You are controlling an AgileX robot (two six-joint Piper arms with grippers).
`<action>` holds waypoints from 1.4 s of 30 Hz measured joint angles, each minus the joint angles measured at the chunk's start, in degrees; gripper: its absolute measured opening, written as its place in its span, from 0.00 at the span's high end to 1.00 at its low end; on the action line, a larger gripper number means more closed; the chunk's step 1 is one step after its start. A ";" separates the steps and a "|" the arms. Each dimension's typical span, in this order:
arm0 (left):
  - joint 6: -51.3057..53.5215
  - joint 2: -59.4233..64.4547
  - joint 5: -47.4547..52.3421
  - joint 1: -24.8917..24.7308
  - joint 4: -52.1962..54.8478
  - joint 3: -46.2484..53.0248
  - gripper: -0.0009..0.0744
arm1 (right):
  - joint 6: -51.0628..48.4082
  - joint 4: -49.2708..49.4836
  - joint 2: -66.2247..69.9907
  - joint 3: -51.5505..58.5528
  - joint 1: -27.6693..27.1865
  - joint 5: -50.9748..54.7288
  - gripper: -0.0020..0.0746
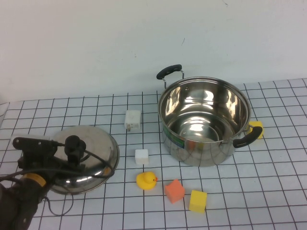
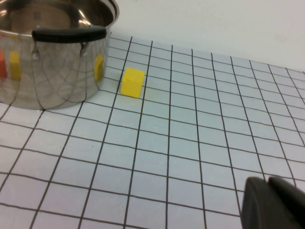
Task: Cover the pot
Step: Pick up the pot lid
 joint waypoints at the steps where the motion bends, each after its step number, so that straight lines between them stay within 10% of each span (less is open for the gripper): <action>1: -0.11 0.26 0.00 0.00 0.00 -0.50 0.27 | 0.00 0.00 0.00 0.00 0.00 0.00 0.96; 26: -0.96 10.65 -0.45 0.00 -2.13 -11.75 0.28 | 0.00 0.00 0.00 0.00 0.00 0.00 0.96; 42: -2.07 12.33 -1.09 0.00 -2.45 -13.24 0.56 | 0.00 0.00 0.00 0.00 0.00 0.00 0.96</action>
